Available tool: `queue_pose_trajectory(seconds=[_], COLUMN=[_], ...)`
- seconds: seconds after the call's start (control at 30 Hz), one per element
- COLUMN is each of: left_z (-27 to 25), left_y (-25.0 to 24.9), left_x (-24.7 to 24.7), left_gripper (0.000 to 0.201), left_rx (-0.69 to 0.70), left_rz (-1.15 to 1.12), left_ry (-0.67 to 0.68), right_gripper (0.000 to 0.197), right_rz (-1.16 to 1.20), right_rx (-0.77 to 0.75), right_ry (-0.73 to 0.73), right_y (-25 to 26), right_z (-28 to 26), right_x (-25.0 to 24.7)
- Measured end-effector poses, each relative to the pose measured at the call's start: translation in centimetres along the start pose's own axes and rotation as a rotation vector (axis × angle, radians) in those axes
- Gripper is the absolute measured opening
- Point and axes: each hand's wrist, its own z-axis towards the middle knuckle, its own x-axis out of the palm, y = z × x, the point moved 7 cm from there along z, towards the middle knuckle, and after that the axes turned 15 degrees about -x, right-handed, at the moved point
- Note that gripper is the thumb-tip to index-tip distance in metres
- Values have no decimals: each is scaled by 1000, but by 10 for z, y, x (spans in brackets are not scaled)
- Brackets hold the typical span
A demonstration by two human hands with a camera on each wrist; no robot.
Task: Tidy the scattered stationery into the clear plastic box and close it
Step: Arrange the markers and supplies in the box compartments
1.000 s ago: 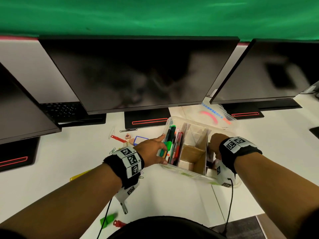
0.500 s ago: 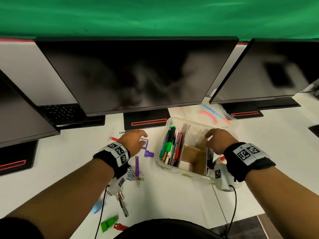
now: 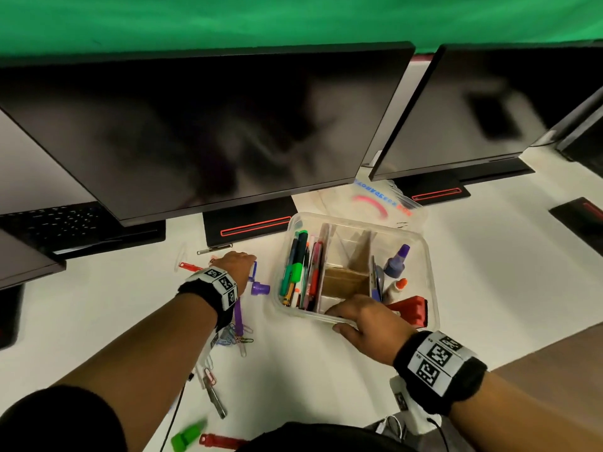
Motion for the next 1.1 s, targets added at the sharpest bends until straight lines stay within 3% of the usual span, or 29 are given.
queue_pose_trajectory(seconds=[0.13,0.37,0.47,0.6,0.67,0.83,0.97,1.1], left_z=[1,-2,-8,-30,-47,-90,-112,-119], left_y=[0,-2,8,23,17,-31,-68,-84], left_x=[3,7,-5,-50,-77,-107,-106,-102], left_gripper=[46,43,45,50,52,54,59,63], left_rx=[21,9,-30,-76,-15,256,386,403], left_rz=[64,65,-89,-457,-593,-582,-593,-630], left_ry=[-33,-95,-119,-253,-313,-292,-258,-230], right_gripper=[27,26,25,20,17,10,13,11], right_rz=[11,7,-4,77,202,443,775,805], right_rx=[-13,-7,-7,65,141,266,345,377], right_ry=[-33,-68,-69,-70,-159,-481,-574,-568], right_y=[1,0,-2,-5,-7,-10,-15,-18], right_z=[0,0,0,0,1,12,17,15], right_x=[2,2,4,2,-6,-39,-43,-50])
